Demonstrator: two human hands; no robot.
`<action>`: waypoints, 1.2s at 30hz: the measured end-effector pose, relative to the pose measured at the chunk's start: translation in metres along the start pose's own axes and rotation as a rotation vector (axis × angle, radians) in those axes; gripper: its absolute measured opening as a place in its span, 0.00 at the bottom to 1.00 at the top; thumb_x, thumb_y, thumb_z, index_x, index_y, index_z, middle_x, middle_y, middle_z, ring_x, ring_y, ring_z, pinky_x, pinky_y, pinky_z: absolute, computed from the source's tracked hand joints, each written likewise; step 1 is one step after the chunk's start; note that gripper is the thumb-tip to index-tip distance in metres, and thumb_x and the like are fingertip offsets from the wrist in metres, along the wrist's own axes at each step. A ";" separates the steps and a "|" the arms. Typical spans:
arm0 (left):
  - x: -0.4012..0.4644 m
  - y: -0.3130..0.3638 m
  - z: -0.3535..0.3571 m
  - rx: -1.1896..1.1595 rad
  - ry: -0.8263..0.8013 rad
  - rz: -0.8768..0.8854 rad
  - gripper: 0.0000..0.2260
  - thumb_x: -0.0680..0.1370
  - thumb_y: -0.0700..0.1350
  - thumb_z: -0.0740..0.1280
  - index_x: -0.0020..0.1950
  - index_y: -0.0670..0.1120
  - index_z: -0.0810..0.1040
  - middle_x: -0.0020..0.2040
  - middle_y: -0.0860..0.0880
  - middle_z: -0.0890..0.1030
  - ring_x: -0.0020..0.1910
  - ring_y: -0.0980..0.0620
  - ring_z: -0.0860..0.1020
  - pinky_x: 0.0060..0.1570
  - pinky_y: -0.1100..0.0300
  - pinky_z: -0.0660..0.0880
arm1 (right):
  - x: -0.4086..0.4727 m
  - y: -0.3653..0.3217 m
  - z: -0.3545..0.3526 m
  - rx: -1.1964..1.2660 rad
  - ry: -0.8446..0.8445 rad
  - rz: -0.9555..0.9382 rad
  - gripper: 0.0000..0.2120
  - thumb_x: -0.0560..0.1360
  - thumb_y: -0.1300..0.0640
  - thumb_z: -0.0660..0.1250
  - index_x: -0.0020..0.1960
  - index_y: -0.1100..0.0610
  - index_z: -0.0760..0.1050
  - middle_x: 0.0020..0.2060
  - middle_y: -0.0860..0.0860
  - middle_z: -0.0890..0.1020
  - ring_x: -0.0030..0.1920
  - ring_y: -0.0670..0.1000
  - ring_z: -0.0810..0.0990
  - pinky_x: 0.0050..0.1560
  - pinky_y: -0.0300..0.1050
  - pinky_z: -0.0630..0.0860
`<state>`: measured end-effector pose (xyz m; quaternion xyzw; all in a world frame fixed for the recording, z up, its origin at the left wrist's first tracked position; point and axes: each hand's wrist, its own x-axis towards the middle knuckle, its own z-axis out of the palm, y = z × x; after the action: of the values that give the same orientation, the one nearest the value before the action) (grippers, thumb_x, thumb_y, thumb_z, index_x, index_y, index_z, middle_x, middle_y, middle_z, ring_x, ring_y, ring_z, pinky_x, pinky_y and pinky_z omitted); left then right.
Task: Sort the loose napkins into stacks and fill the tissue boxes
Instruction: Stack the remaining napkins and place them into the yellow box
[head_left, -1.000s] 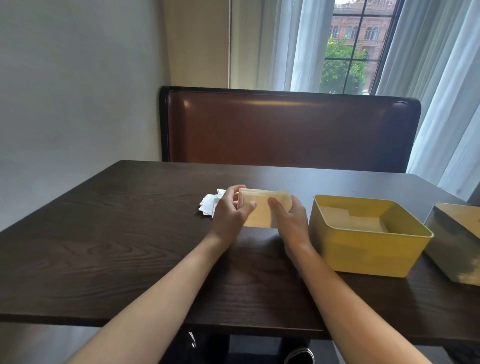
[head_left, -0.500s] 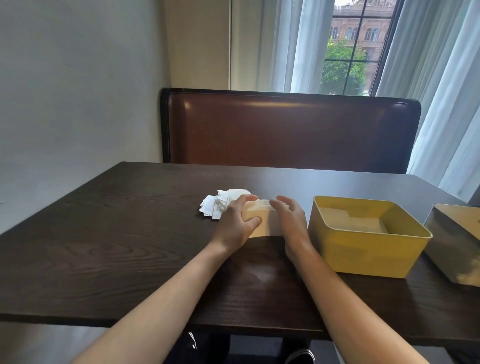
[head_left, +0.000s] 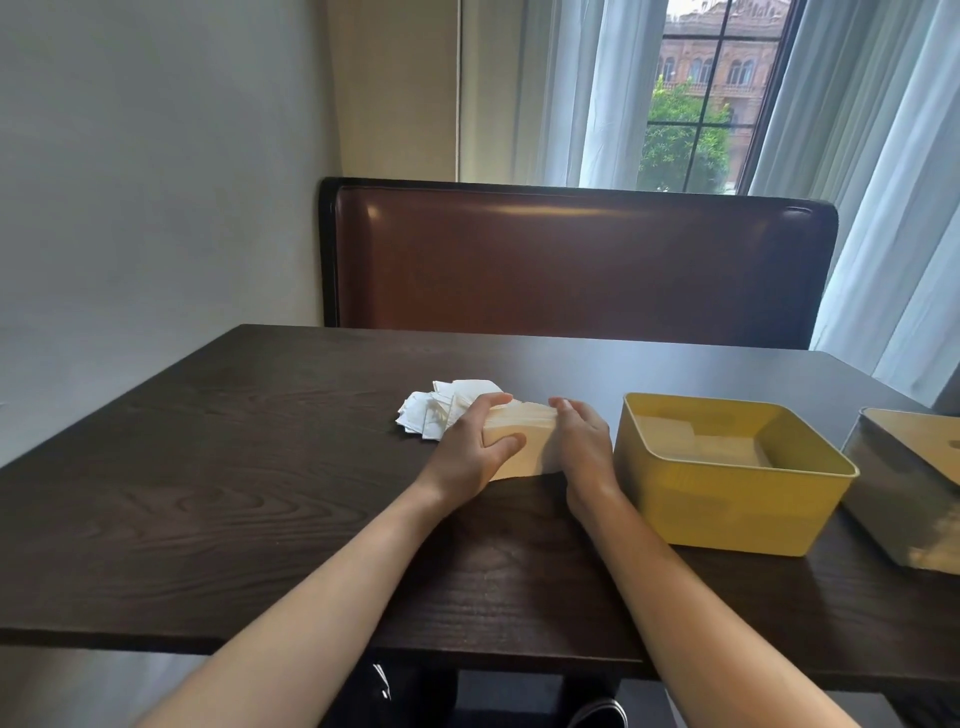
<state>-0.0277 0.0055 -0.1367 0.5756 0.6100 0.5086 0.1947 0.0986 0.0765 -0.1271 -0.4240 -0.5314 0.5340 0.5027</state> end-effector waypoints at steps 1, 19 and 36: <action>0.000 -0.001 0.000 -0.014 -0.004 -0.006 0.21 0.79 0.43 0.70 0.71 0.48 0.72 0.58 0.50 0.79 0.57 0.52 0.78 0.59 0.65 0.73 | 0.000 0.000 0.000 0.004 -0.005 0.003 0.13 0.83 0.55 0.56 0.62 0.56 0.77 0.49 0.48 0.79 0.49 0.46 0.77 0.41 0.37 0.75; 0.002 0.007 0.003 -0.145 0.140 0.059 0.14 0.78 0.40 0.70 0.62 0.50 0.74 0.50 0.53 0.78 0.45 0.63 0.76 0.47 0.71 0.71 | -0.003 0.001 0.002 -0.147 -0.024 -0.223 0.12 0.83 0.49 0.58 0.46 0.52 0.76 0.41 0.49 0.81 0.43 0.47 0.82 0.42 0.40 0.80; -0.013 0.031 -0.007 -0.290 0.139 -0.100 0.05 0.84 0.43 0.61 0.57 0.50 0.75 0.49 0.48 0.79 0.45 0.51 0.77 0.46 0.55 0.75 | -0.024 -0.015 -0.004 -0.274 -0.068 -0.284 0.16 0.84 0.45 0.53 0.47 0.53 0.73 0.40 0.49 0.79 0.40 0.47 0.81 0.35 0.31 0.75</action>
<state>-0.0147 -0.0146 -0.1122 0.4740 0.5700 0.6195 0.2582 0.1070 0.0524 -0.1146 -0.3909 -0.6702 0.3946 0.4922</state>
